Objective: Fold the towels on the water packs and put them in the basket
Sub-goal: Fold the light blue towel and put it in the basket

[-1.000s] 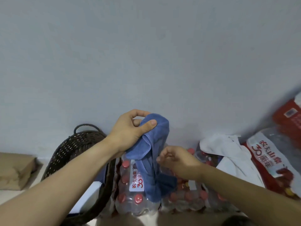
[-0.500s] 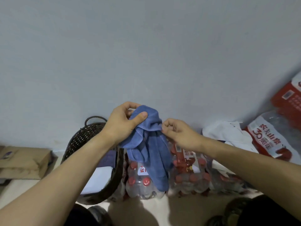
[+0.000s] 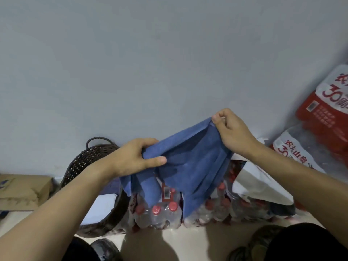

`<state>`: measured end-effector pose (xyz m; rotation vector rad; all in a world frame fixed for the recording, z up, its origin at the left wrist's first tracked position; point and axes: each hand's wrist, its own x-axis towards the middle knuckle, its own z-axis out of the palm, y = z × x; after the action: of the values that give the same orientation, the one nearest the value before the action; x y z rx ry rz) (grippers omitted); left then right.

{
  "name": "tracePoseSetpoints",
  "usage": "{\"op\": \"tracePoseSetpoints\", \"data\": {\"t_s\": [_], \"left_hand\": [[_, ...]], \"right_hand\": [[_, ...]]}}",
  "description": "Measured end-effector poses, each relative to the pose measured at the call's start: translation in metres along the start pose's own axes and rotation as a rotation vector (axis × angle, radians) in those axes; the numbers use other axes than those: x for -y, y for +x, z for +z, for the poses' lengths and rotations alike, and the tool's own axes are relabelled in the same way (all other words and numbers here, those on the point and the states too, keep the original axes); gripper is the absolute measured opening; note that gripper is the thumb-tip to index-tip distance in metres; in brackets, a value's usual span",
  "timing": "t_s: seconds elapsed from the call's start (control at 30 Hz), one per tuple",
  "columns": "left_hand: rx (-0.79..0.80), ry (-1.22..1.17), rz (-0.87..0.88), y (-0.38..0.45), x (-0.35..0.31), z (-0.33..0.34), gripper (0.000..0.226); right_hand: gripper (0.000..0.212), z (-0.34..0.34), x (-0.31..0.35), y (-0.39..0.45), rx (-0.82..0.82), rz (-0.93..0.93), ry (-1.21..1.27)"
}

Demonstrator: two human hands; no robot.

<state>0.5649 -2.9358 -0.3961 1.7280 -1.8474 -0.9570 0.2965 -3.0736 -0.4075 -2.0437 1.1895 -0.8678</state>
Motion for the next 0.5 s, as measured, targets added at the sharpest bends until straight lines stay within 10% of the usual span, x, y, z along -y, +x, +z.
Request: {"op": "tracePoseSetpoints", "data": {"t_s": [0.17,0.3,0.5], "left_hand": [[-0.153,0.060,0.042,0.011,-0.004,-0.011,0.024],[-0.129,0.125,0.027,0.012,-0.002,-0.016,0.021],[-0.175,0.161,-0.114,0.003,0.019,-0.025,0.023]], "right_hand": [[0.060,-0.043,-0.012,-0.003,0.359,-0.020,-0.033],[0.042,-0.055,-0.036,-0.007,0.759,0.114,-0.463],[0.042,-0.072,-0.077,-0.025,0.740,0.433,-0.279]]}}
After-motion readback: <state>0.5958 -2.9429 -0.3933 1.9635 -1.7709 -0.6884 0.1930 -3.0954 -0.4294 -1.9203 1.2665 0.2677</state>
